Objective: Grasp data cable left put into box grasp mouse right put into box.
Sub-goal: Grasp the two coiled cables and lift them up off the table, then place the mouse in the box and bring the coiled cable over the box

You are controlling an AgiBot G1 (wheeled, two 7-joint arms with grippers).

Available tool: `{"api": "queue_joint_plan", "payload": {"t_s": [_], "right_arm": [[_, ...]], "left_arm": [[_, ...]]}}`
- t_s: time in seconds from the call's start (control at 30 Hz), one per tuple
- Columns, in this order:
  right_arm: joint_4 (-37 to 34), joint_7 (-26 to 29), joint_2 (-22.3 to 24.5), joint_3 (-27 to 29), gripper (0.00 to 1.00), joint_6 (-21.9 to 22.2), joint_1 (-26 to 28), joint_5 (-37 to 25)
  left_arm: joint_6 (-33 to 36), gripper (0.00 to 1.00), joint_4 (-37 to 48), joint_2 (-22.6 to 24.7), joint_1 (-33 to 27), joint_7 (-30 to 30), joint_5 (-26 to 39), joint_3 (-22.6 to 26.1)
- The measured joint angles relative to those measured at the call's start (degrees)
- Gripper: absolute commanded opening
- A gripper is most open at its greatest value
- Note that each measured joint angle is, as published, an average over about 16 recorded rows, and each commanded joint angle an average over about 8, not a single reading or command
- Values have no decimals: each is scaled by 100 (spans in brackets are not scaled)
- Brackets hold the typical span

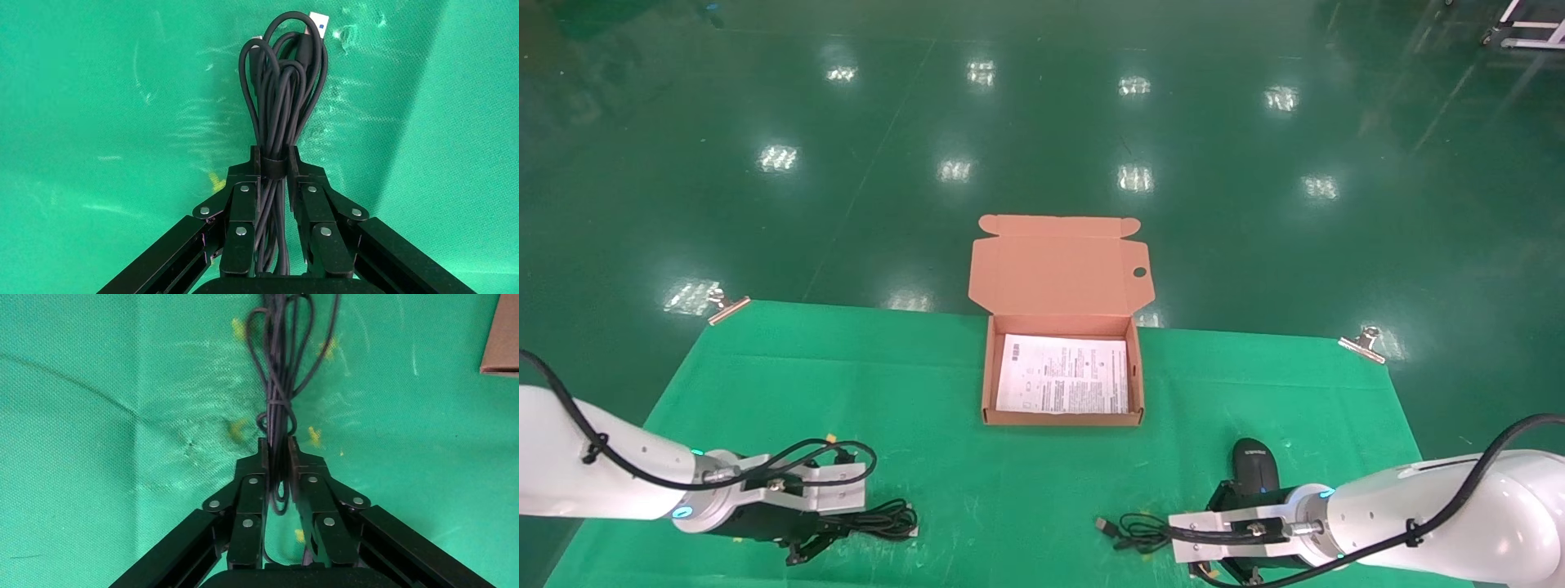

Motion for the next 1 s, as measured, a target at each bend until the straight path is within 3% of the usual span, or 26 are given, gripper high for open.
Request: {"api": "queue_joint_plan", "payload": {"t_s": [0.3, 0.47, 0.67, 1.0], "right_arm": [[820, 560, 608, 500, 0, 46, 482, 53], [1083, 759, 631, 766, 0, 251, 958, -3], [700, 633, 91, 935, 0, 729, 1630, -46], [-972, -266, -1225, 989, 0, 1531, 2620, 289]], "left_arm": [[131, 0, -1029, -422, -272, -90, -141, -222], [56, 0, -1680, -529, -578, -334, -99, -389], [-214, 0, -2022, -319, -1055, -667, 96, -544], [-761, 0, -1600, 358, -1792, -837, 444, -644]]}}
